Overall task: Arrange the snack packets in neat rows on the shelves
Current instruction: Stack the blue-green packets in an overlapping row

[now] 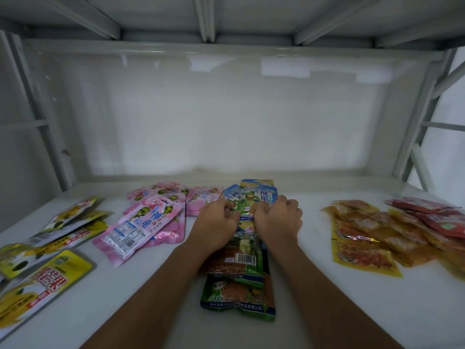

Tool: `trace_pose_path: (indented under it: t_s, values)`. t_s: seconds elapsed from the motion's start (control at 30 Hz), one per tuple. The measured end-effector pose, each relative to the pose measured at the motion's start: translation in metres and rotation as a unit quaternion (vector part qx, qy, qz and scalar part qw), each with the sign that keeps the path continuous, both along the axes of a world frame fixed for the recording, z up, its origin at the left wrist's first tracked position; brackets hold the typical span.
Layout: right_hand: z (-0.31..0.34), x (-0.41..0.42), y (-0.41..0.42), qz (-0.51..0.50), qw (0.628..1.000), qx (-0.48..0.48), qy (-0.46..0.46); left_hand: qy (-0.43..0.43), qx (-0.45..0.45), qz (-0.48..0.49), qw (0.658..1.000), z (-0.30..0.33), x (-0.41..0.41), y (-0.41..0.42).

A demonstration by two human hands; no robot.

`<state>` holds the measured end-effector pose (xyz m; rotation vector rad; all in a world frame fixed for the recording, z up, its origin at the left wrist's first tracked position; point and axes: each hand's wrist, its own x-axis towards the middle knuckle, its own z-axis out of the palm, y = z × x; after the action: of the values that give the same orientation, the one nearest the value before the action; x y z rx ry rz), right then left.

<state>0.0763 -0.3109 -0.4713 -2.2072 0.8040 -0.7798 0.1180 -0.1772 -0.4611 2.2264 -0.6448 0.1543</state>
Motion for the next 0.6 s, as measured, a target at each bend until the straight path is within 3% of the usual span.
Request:
trace_pose_path:
  t_s: [0.17, 0.27, 0.4, 0.6]
  values:
    - [0.004, 0.001, -0.006, 0.017, 0.999, 0.044, -0.027, 0.068, -0.004, -0.005, 0.998, 0.004, 0.017, -0.016]
    - [0.005, 0.005, -0.008, 0.030, 0.989, 0.076, -0.126, 0.105, -0.087, -0.010, 0.991, -0.004, 0.024, -0.017]
    - [0.008, 0.016, -0.006, 0.074, 0.955, 0.027, -0.286, 0.095, -0.210, 0.005, 0.973, -0.004, 0.027, -0.014]
    - [0.004, 0.021, -0.013, 0.129, 0.932, 0.108, -0.322, 0.084, -0.297, -0.022, 0.951, 0.008, 0.018, -0.007]
